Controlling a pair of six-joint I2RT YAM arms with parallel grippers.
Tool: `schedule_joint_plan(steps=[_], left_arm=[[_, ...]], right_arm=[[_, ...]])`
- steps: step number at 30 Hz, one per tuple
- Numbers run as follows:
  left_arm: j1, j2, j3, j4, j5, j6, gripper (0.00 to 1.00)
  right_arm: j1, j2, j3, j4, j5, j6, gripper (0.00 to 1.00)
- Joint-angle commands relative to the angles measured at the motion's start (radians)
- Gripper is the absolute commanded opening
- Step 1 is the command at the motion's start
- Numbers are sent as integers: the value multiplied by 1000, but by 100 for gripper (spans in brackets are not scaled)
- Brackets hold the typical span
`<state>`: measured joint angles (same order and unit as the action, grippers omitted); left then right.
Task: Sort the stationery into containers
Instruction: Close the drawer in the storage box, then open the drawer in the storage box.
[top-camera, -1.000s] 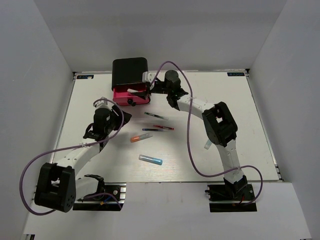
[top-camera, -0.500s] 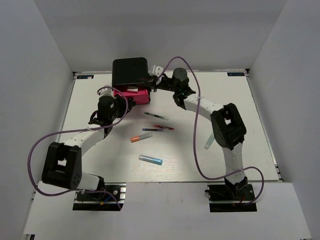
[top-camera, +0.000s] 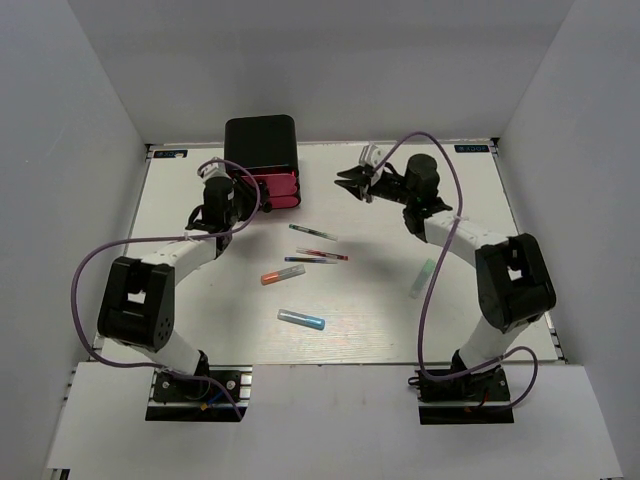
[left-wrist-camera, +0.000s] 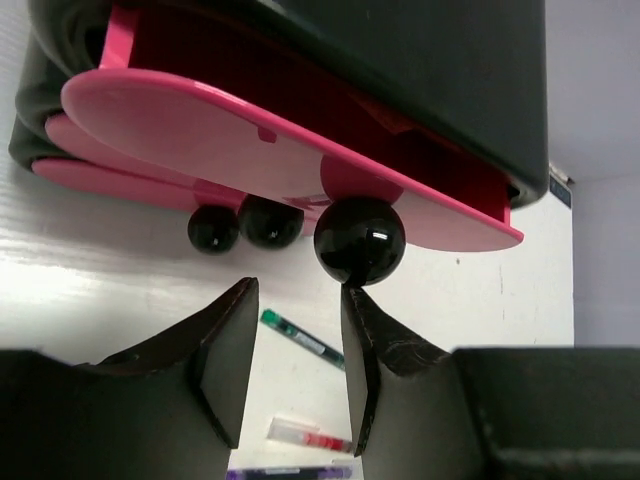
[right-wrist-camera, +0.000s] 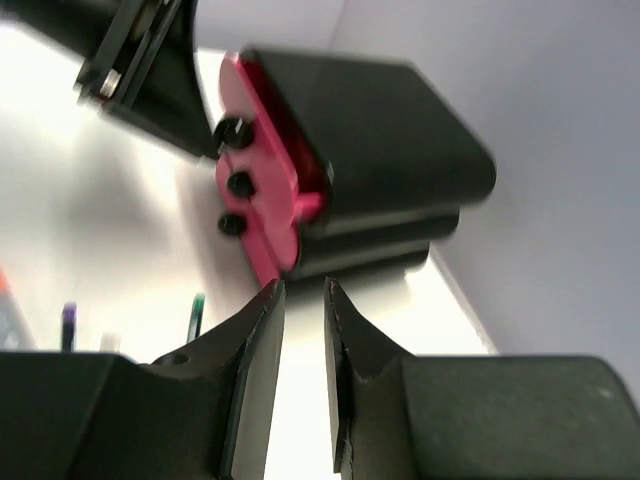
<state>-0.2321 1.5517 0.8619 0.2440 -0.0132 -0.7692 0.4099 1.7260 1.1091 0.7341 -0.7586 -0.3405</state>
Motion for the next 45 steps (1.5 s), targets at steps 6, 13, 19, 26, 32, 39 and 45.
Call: schedule_joint_plan(steps=[6,13,19,26,32,39,45], left_arm=[[13,54,89,58,-34,-36,49],[13,73,109,67,-44,-56,53],[13,82,120,68,-31,-67,53],[13,91,100,34,-8,-67,55],[13,126,123,6,-18,-45,63],[13,174,154,-34,-47,-36,63],[13,183,166,-25,-70,-36,62]], right_arm=[[-86,-155,-152,-134,1,-91,28],[-126,-201,-216,-202,15,-106,33],[-151,-226,-252,-228,12,-107,33],[-171,-240,-278,-251,7,-118,33],[-178,-238,-281,-252,2,-123,33],[-189,-238,-281,-254,7,-123,33],[-192,-240,-281,-257,7,-127,33]])
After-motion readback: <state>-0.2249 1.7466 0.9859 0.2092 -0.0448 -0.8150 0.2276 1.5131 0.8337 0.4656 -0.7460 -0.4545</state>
